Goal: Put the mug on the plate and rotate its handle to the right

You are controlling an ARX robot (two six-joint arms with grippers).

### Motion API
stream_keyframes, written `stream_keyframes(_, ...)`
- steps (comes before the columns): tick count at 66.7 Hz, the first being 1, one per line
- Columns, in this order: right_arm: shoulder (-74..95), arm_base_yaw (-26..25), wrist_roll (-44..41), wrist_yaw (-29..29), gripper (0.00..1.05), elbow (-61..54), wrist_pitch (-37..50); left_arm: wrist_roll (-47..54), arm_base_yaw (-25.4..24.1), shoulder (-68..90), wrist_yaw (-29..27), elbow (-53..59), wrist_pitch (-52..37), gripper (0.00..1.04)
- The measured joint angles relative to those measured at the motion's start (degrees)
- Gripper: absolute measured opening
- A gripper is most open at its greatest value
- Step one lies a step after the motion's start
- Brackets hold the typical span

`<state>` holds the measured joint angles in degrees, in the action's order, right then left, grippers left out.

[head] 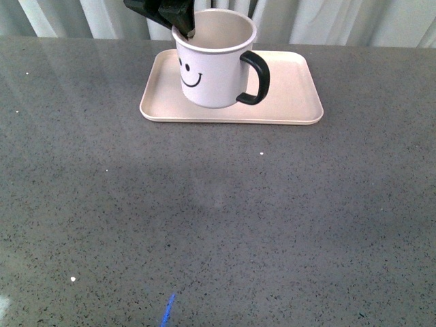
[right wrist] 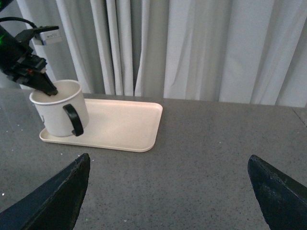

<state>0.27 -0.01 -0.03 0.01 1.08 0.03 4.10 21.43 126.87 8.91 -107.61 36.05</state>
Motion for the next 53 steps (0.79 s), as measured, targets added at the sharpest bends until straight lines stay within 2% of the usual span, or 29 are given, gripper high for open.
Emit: stream_keyframes(53, 0.0, 0.0, 0.0, 0.0, 0.96, 0.0, 0.0, -1.0, 1.4, 27.2, 1.6, -40.9, 15.7, 0.02)
